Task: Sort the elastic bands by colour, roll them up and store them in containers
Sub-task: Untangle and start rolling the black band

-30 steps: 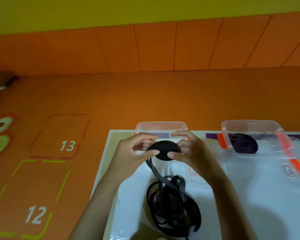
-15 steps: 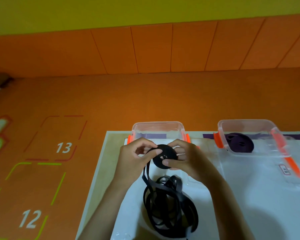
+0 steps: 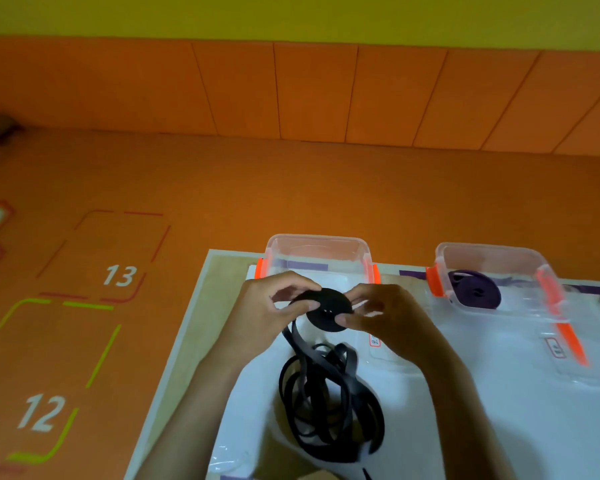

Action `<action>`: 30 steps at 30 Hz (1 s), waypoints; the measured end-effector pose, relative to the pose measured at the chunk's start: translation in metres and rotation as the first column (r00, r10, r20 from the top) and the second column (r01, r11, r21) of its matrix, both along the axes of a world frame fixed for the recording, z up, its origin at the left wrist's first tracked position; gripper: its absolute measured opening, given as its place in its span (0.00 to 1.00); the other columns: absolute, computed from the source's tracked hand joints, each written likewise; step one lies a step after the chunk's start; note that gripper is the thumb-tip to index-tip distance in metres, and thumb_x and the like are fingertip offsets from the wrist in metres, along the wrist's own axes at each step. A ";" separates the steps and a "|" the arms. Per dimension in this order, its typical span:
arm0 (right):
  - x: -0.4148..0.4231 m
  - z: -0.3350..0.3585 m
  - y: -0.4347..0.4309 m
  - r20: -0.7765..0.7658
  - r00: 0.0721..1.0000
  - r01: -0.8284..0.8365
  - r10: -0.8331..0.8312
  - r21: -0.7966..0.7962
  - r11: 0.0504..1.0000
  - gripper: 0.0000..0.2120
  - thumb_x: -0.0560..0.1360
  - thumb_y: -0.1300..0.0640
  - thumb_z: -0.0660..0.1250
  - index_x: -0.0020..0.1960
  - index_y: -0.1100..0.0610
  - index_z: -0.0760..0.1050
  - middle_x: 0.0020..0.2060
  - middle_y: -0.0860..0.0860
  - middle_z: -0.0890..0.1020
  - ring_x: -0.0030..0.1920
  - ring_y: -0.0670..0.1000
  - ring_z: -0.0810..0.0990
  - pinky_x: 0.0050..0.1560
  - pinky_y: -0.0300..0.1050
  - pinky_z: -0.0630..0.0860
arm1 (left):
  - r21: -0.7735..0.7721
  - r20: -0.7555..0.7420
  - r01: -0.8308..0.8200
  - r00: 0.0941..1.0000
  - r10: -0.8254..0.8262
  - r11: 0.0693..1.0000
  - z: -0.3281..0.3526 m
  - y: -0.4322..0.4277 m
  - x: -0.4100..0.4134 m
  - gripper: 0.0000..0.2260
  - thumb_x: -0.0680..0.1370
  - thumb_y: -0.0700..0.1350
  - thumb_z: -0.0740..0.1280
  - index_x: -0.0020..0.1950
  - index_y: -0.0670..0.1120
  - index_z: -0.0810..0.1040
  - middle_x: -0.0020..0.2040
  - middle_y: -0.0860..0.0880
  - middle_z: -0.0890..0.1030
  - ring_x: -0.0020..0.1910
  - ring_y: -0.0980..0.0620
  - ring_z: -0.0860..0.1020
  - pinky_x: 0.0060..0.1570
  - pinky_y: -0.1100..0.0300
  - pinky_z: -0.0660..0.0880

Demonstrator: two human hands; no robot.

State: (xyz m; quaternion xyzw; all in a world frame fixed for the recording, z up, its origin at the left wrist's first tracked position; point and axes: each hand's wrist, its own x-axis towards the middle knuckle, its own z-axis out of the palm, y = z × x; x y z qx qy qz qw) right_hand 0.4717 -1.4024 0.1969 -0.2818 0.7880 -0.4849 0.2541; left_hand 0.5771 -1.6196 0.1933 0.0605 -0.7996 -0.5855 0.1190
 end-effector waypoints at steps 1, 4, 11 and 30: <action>0.000 0.002 0.002 -0.024 1.000 0.012 -0.012 -0.007 1.000 0.07 0.72 0.53 0.81 0.47 0.45 0.85 0.41 0.42 0.88 0.42 0.43 0.87 0.41 0.31 0.79 | 0.042 0.017 -0.014 1.000 0.014 0.999 0.001 0.001 0.002 0.11 0.75 0.39 0.80 0.54 0.52 0.87 0.50 0.54 0.88 0.52 0.52 0.87 0.56 0.62 0.81; 0.002 0.005 0.007 -0.025 0.998 0.050 -0.053 -0.094 0.994 0.07 0.72 0.57 0.81 0.45 0.46 0.86 0.34 0.43 0.86 0.36 0.42 0.86 0.38 0.31 0.78 | 0.155 0.042 -0.059 0.998 0.053 0.986 -0.001 0.003 0.006 0.11 0.72 0.43 0.82 0.53 0.50 0.88 0.49 0.51 0.89 0.51 0.51 0.87 0.53 0.61 0.82; 0.016 -0.003 0.001 0.030 0.993 0.117 -0.114 -0.141 0.983 0.12 0.71 0.57 0.80 0.49 0.43 0.84 0.41 0.46 0.89 0.43 0.46 0.88 0.42 0.33 0.80 | 0.182 0.013 -0.030 1.000 0.028 0.983 0.006 -0.001 0.013 0.15 0.72 0.44 0.81 0.56 0.58 0.89 0.52 0.54 0.89 0.52 0.55 0.87 0.54 0.66 0.79; 0.026 0.002 0.002 -0.004 0.992 0.126 -0.128 -0.131 0.983 0.12 0.74 0.53 0.77 0.51 0.36 0.81 0.48 0.38 0.88 0.48 0.42 0.88 0.45 0.39 0.84 | -0.075 -0.028 0.032 0.999 -0.034 0.997 0.015 0.014 0.017 0.18 0.76 0.42 0.79 0.60 0.63 0.85 0.52 0.60 0.87 0.54 0.56 0.85 0.56 0.68 0.78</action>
